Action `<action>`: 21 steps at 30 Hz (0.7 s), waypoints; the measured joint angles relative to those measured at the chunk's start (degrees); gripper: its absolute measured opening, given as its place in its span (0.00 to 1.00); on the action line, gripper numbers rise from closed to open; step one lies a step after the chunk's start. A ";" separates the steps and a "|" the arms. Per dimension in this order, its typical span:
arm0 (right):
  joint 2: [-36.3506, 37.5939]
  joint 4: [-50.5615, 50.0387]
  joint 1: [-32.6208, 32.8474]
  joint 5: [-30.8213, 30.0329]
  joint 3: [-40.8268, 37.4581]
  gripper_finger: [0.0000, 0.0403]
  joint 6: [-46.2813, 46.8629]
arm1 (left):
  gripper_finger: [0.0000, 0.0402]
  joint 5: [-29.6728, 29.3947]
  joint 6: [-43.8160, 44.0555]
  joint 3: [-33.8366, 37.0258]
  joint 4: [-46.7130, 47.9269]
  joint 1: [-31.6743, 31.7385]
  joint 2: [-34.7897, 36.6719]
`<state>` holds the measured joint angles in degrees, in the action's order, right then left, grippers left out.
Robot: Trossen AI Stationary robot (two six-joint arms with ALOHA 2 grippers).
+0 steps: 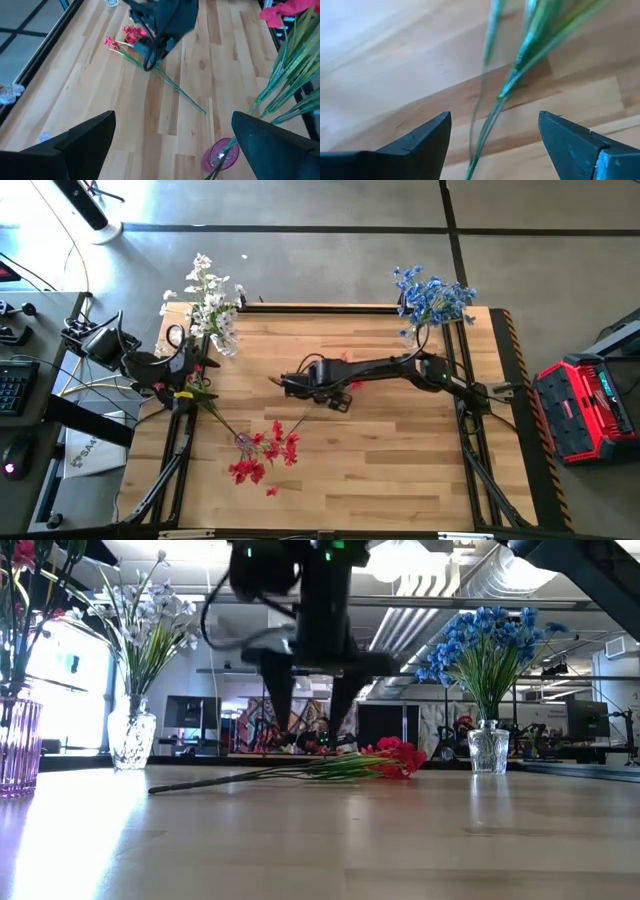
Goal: Sort flowers into vase by color
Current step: Put the red flowers into the purple vase
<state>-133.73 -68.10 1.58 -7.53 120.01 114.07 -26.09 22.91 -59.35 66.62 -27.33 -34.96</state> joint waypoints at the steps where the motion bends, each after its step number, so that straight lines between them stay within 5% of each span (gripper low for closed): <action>1: 0.00 1.12 0.22 0.52 -1.60 0.72 1.74 | 0.96 0.06 0.70 0.00 0.04 0.00 0.06; 8: -0.07 5.31 1.05 -1.20 -9.64 0.71 8.06 | 0.96 1.20 2.35 0.00 0.11 0.00 0.46; 21: 0.00 9.31 -1.88 -3.08 -11.83 0.56 1.80 | 0.96 2.84 3.99 0.00 0.09 0.00 0.48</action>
<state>-133.73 -58.78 -0.30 -10.61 108.18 115.87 -23.24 26.90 -59.35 66.72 -27.33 -34.48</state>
